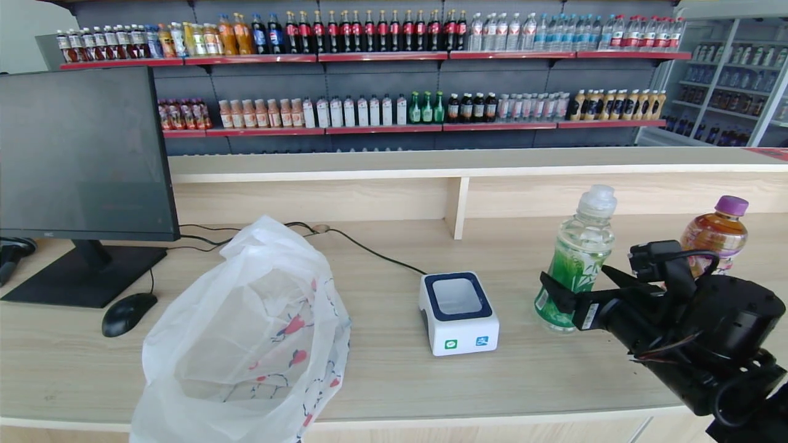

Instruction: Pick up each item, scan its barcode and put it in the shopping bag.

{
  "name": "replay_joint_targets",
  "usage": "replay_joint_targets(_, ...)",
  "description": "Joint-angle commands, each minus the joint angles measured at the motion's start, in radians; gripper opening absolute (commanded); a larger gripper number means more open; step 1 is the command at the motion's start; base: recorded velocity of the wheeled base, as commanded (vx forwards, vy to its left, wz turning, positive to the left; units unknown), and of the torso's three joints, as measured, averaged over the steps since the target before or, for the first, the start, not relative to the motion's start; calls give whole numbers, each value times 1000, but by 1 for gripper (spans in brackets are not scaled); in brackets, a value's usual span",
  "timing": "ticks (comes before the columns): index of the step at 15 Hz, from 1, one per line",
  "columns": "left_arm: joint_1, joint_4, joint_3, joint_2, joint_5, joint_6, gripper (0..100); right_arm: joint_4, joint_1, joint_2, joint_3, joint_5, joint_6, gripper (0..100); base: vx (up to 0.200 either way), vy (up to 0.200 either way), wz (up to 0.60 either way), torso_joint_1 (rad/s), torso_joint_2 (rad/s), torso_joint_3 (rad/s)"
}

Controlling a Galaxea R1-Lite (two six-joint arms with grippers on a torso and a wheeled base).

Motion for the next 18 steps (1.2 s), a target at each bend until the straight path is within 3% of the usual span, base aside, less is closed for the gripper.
replay_joint_targets(1,0,0,0,0,0,0,100,-1,-1,30,-28,-21,2,100,0,0,0,0,0,0)
replay_joint_targets(8,0,0,0,0,0,0,100,-1,-2,50,-71,-57,-1,100,0,0,0,0,0,0)
replay_joint_targets(18,0,0,0,0,0,0,100,-1,-42,33,-16,-57,16,100,0,0,0,0,0,0)
